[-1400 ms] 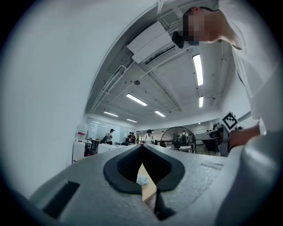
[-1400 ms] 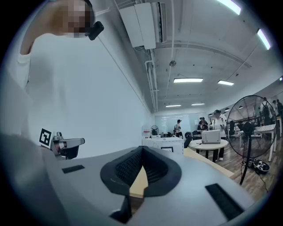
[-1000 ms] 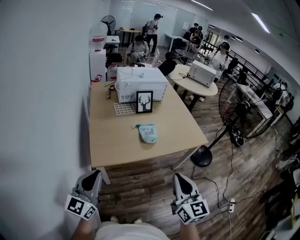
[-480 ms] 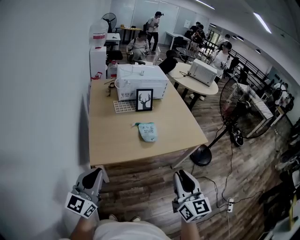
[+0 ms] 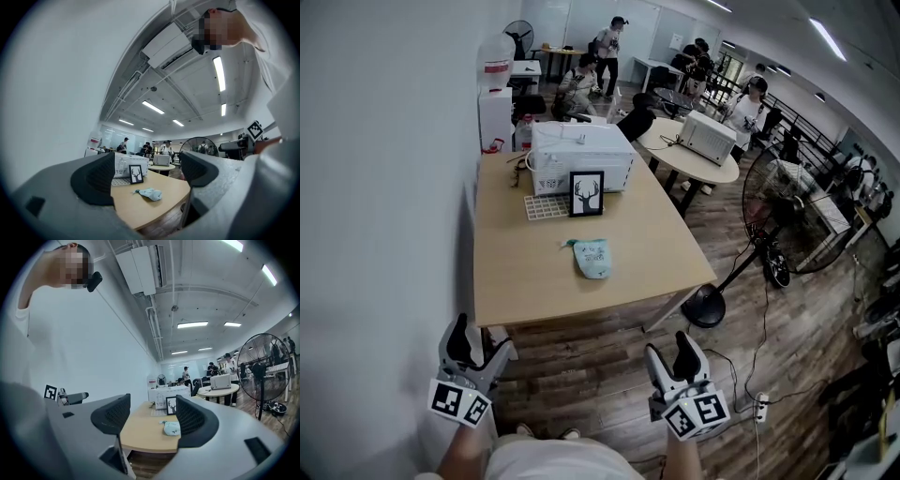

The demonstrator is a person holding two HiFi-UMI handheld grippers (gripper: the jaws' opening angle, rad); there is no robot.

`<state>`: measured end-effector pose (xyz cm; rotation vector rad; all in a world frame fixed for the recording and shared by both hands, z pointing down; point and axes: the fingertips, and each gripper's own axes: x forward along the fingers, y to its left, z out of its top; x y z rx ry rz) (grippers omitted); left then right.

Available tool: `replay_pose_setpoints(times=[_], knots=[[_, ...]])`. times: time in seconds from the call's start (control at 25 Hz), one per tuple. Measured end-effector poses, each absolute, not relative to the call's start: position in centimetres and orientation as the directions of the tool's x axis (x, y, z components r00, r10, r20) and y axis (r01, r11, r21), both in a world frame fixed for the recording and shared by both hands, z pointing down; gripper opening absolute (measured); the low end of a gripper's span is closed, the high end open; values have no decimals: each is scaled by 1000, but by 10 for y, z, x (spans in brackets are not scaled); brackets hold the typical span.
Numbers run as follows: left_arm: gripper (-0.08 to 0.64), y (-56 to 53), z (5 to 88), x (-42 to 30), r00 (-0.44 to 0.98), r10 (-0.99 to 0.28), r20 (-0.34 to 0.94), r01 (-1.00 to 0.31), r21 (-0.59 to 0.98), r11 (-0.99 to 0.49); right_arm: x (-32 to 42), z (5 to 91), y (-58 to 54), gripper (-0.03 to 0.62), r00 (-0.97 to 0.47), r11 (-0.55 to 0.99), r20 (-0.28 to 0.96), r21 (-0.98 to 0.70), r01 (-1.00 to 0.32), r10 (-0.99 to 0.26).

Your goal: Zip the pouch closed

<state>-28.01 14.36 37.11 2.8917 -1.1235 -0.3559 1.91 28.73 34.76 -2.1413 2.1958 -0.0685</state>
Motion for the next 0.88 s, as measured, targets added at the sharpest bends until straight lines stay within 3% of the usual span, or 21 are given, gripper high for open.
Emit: replay_pose_setpoints(times=[0.2,0.6,0.88], knots=[[456,148,373,-264,715,-673,-187,-673,78,-736,37,360,291,353,-39,39,1,-109,-993,-999],[457,143,401,-242,720,-687,-94,-685,65,-726,58,395,279,357,-79,70,46,-163,-984,-996],[457,69,425,-195,753,-656,-47,-649,106,-753,74,406,218,352,-74,59,96,-152,-987,-993]])
